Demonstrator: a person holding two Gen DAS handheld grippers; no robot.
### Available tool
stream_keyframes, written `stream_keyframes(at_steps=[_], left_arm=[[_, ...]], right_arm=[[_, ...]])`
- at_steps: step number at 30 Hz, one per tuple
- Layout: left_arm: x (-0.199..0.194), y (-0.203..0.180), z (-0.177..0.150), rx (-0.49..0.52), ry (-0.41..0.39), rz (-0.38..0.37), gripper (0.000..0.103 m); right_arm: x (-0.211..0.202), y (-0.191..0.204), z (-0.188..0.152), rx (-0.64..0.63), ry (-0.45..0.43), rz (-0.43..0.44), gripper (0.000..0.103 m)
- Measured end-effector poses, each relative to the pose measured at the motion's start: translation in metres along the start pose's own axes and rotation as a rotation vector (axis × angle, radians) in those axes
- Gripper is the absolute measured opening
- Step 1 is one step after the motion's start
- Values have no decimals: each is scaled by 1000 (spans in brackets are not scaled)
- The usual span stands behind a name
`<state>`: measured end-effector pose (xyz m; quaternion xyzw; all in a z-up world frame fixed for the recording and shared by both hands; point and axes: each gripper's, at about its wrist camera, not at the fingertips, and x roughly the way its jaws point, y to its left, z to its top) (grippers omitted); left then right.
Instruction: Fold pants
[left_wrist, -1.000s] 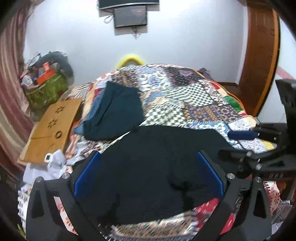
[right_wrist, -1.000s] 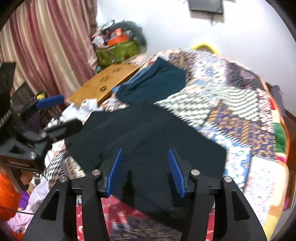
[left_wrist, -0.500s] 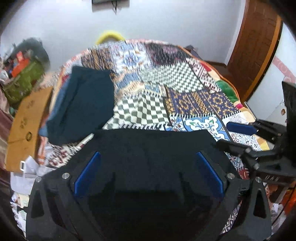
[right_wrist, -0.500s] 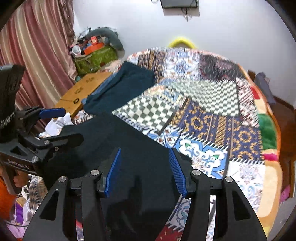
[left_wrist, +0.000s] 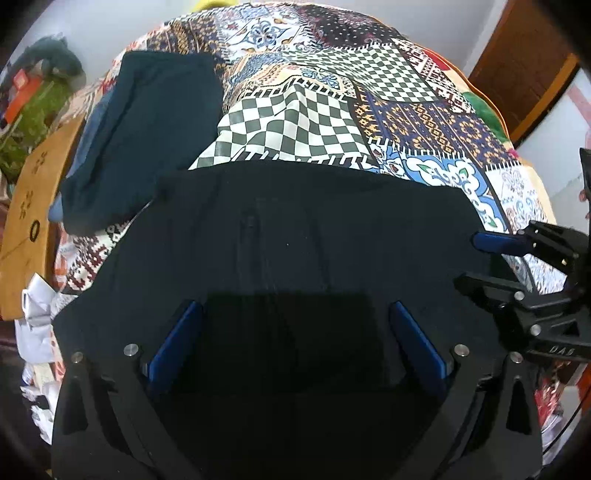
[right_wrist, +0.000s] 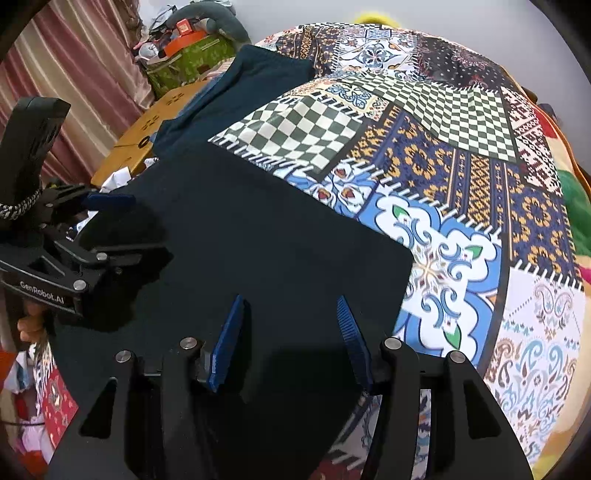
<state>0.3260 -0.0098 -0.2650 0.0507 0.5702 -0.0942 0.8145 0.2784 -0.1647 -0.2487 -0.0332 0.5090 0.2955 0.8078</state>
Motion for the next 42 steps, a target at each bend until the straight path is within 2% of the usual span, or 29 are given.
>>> stream_keyframes(at_steps=[6,16,24,29,36,39,42], left_arm=[[-8,4,-11,-21,-23,0,103],[-36,8,-42,-25,-110,40,103],[-64,23,-70,-89,-188,36,103],[-99,43,-88,-148,-291,105,103],[-150,97,-119,-298,-429,169,103],[-158,119,-134,-350,-435,178,103],[-151,144,-151,-419,-379,174,103]], right_arm=[[-11,-4,-17,34,-18,-24,51],[-34,-7,-47,102,-36,-55,51],[-49,0,-61,115,-46,-93,52],[-63,11,-54,93,-81,-126,52],[-93,48,-24,24,-208,-124,52],[-97,66,-11,-7,-249,-113,53],[-91,86,0,-38,-272,-99,55]])
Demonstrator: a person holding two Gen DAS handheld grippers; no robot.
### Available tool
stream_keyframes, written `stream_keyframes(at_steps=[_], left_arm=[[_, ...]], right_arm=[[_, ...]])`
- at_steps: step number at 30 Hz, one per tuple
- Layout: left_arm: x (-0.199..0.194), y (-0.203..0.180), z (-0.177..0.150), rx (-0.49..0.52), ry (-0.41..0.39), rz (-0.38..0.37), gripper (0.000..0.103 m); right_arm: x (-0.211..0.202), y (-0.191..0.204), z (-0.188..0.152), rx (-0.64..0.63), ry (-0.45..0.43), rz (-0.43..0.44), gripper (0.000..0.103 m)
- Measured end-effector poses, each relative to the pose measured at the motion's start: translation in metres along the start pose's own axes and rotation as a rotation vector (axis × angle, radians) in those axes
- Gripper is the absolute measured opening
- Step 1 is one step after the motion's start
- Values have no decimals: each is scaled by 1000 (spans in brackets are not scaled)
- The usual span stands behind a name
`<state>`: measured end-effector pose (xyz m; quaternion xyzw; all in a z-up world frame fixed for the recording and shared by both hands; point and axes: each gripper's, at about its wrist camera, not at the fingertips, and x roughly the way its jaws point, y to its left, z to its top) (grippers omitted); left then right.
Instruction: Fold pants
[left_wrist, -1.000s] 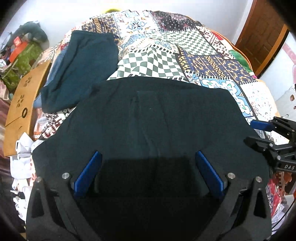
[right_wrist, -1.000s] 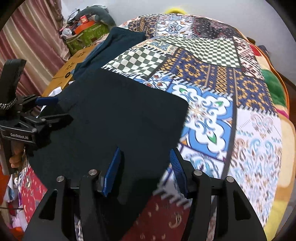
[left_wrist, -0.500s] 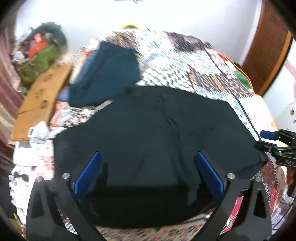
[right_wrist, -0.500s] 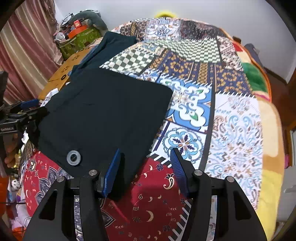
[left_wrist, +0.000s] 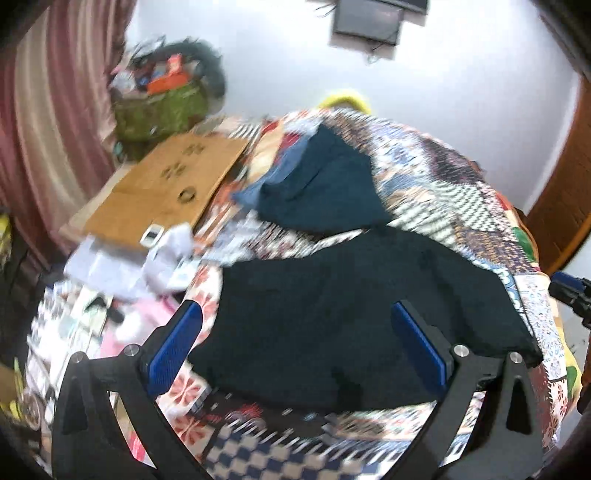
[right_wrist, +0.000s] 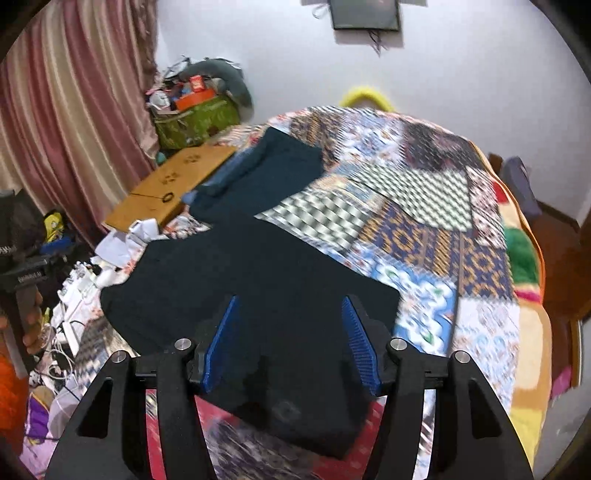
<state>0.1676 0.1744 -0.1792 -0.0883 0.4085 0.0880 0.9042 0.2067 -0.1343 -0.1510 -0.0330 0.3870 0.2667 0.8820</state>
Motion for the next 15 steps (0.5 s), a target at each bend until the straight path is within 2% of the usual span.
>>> stream_keyframes(at_steps=[3,7,11,15], left_arm=[[14,29,-14,-90,84,-39,103],[32,57,-36,-205,167,-89,103],[50,72,-55,-278,237,-142,103],[65,80,-67,-369,299,-245,103]], right_arm=[[15,19,3,-30,9,16,55],[43,44,-1,-77,64,29,55],[68,59,-9,-120,124,12,55],[81,62,-19,-119,153,5,56]])
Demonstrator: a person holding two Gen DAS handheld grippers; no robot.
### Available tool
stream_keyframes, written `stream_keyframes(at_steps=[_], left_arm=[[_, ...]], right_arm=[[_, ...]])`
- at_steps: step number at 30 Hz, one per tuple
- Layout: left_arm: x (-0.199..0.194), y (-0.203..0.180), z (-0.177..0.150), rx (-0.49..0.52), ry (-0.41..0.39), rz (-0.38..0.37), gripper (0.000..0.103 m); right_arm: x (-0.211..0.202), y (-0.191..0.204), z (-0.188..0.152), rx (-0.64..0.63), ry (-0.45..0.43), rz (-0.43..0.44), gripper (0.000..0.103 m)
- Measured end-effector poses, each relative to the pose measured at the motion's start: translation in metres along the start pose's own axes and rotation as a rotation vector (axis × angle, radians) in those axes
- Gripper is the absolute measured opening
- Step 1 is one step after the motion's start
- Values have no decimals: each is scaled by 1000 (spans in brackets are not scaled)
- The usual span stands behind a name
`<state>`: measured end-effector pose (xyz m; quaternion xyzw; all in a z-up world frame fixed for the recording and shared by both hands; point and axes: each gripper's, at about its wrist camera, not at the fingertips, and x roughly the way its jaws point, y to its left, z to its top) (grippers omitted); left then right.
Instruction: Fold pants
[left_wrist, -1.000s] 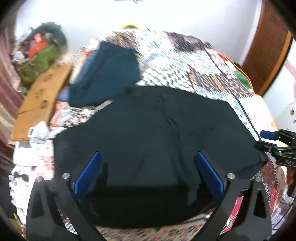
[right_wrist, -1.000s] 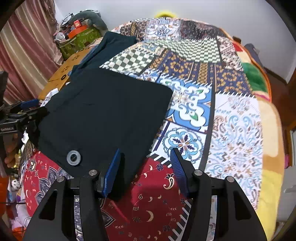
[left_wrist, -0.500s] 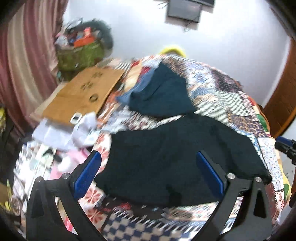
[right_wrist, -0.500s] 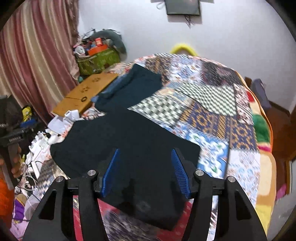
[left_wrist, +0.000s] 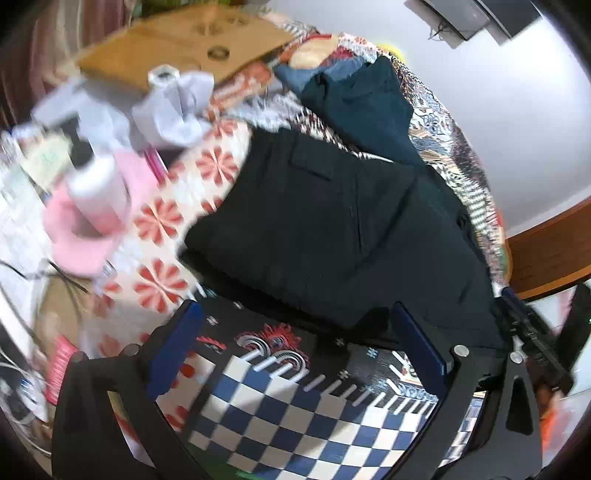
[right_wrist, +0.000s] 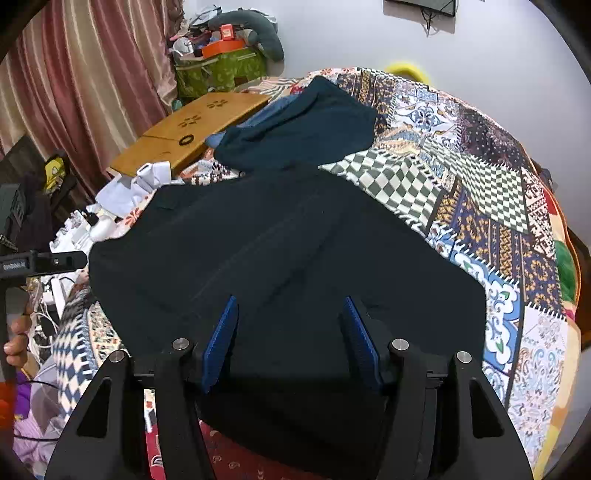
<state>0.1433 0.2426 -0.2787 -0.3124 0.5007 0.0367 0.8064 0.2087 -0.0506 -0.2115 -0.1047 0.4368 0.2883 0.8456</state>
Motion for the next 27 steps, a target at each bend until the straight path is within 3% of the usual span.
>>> stream_keyframes(at_steps=[3,6,13,19,22,24,27], left_arm=[[8,11,-2,-80,43,-132,103],[19,17,-2,-135,68,-190,103],[40,27,14,-224,79,-241,103],[59,21,33,-199,76,-187,102],[60,20,39,-184,62,-95,77],[59,20,42,-163,49,-43,55],[53,22,45,-144,21,-30,45]], right_arm=[[-1,-1,-2,2,-1,0,58],[0,-2,-2,9,6,11,58],[3,-5,-4,35,6,37,58],[5,-8,-6,63,7,65,58],[4,-8,-6,63,5,65,58],[4,-9,-6,68,5,66,58],[1,-11,-7,74,5,70,58]])
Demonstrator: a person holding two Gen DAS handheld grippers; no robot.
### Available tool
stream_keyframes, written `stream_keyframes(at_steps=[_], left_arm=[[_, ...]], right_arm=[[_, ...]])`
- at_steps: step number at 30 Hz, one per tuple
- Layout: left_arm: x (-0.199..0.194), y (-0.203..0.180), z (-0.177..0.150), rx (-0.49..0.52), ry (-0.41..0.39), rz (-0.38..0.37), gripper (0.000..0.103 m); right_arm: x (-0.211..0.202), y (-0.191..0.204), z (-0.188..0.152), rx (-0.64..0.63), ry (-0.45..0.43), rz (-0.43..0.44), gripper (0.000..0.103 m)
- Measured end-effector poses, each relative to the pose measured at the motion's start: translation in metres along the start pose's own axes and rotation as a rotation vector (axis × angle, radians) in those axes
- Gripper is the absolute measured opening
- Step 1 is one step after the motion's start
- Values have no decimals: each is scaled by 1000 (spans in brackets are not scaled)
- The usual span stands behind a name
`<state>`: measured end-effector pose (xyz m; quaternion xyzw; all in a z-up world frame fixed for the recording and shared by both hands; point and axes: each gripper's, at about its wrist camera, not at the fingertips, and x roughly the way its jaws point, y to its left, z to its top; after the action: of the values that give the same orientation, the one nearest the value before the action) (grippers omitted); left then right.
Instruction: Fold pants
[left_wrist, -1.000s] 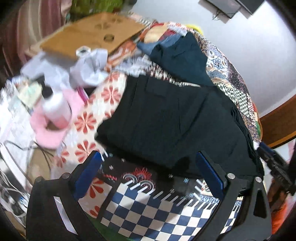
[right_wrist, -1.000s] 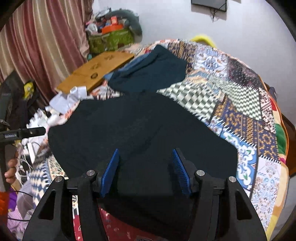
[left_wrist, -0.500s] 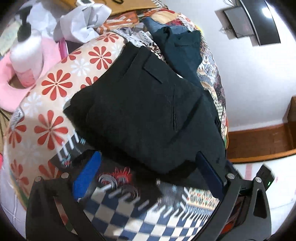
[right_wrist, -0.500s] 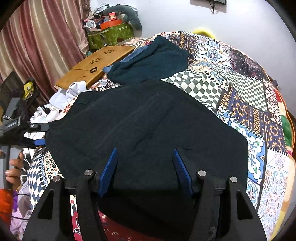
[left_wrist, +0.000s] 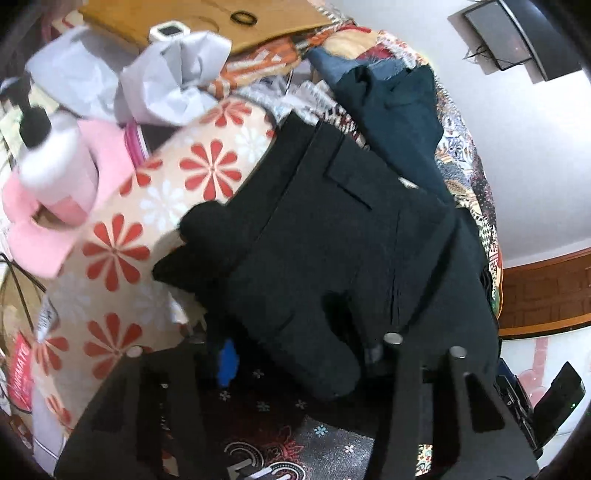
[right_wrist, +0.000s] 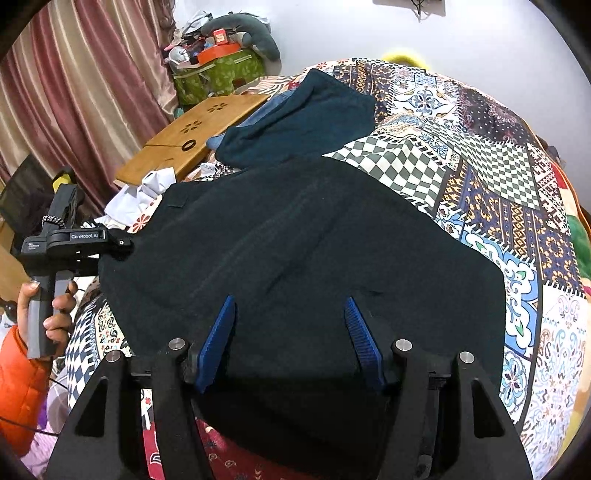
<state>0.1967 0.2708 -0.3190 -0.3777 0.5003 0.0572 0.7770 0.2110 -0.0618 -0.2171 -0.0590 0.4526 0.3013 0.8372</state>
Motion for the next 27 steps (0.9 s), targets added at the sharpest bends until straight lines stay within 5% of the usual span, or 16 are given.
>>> stream_keyframes(at_steps=[6,16,21,27], left_arm=[[-33,-20,8,60,-112,36,25],[-98,-126,11,369,-356,156,24],[-119,-195,4,489,-438,102,23],[-117,-286,-19,640,-463,7,19]], right_arm=[[-16,-12,-5,15,-11,-30,59],[-66,-80,-38,154,-49,-147,60],[-74,-119,-63,248,-30,-201,60],[-56,-131,-87,284,43,-158,60]])
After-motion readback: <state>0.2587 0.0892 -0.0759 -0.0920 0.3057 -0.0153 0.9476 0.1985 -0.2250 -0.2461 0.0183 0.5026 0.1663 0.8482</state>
